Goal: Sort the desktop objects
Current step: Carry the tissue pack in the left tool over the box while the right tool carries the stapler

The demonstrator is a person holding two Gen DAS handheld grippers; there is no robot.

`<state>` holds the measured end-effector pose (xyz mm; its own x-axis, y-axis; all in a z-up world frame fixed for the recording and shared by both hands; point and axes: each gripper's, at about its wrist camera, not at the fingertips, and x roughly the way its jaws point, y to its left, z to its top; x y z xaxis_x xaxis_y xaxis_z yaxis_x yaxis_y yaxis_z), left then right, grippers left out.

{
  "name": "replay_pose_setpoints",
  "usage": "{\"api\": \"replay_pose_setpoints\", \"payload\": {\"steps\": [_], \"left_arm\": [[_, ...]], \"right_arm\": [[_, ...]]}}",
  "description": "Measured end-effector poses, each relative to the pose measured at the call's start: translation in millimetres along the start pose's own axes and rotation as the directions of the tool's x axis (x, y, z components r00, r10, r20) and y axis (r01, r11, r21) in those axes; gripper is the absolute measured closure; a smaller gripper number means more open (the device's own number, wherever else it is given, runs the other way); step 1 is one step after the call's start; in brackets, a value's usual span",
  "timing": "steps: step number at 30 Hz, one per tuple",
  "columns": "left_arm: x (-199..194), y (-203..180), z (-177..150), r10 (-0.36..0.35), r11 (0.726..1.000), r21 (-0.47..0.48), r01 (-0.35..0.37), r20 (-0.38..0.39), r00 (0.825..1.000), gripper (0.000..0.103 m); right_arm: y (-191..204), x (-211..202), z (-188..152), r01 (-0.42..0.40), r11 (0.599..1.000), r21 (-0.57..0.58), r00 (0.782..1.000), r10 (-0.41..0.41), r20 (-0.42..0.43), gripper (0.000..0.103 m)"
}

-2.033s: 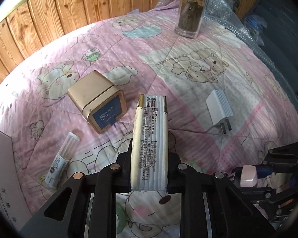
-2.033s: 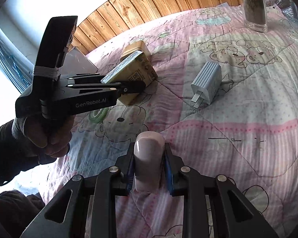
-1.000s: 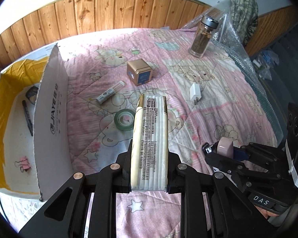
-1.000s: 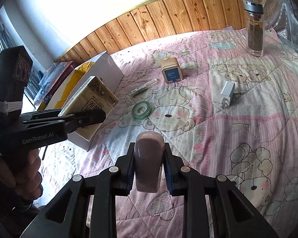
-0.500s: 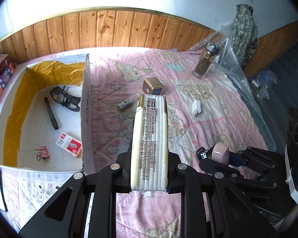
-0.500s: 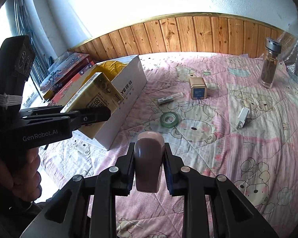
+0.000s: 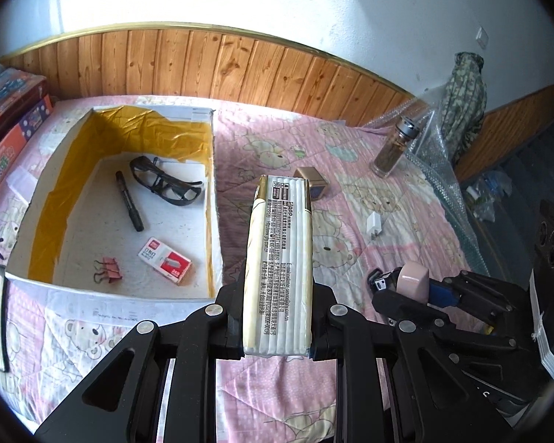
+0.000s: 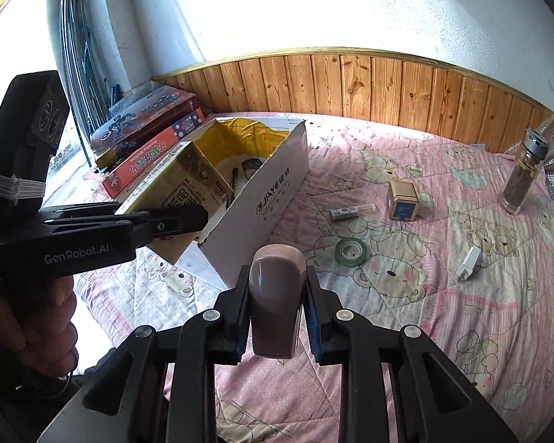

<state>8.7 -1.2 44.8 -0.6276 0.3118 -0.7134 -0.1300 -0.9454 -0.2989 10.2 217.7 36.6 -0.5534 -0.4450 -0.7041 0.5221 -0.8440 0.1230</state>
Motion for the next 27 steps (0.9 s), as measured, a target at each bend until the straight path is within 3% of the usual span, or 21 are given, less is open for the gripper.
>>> {"api": "replay_pose_setpoints", "payload": {"steps": [27], "left_arm": [[-16.2,88.9,26.8,0.014,0.985,-0.172,-0.008,0.034,0.999,0.081]], "right_arm": [[55.8,42.6,65.0,-0.083,0.988,-0.132,0.997,0.082,-0.012,0.076]]}}
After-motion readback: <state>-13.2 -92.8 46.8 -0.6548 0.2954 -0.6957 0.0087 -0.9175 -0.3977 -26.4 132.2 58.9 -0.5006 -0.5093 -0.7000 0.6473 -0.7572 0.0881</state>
